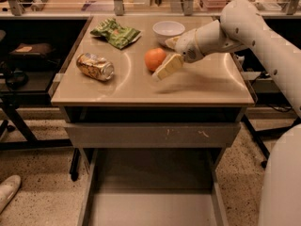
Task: Place orange into middle drawer
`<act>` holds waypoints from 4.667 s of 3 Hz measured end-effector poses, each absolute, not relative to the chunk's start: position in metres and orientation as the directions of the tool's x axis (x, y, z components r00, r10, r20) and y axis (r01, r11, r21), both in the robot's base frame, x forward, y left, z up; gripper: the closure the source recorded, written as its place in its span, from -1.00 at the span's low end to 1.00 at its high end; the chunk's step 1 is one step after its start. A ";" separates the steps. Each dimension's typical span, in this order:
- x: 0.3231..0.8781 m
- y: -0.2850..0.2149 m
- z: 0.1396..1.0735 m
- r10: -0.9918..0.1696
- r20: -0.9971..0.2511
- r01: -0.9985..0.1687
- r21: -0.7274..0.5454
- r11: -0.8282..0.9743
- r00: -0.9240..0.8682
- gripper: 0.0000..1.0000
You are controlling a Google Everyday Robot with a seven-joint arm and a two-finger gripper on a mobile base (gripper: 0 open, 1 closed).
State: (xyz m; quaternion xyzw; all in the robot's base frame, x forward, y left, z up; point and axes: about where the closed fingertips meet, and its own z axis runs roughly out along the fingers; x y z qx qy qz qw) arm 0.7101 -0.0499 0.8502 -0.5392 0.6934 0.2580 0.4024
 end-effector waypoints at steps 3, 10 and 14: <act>0.710 -0.049 0.850 -0.540 -0.836 -0.956 -0.075 0.284 -0.095 -0.15; 0.609 -0.085 0.894 -0.516 -0.848 -0.942 -0.261 0.210 0.120 1.00; 0.466 -0.126 0.851 -0.503 -0.843 -0.894 -0.359 0.268 0.188 1.00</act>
Offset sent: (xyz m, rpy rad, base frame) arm 0.0000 0.0005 -0.0001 0.0001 0.0007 0.0015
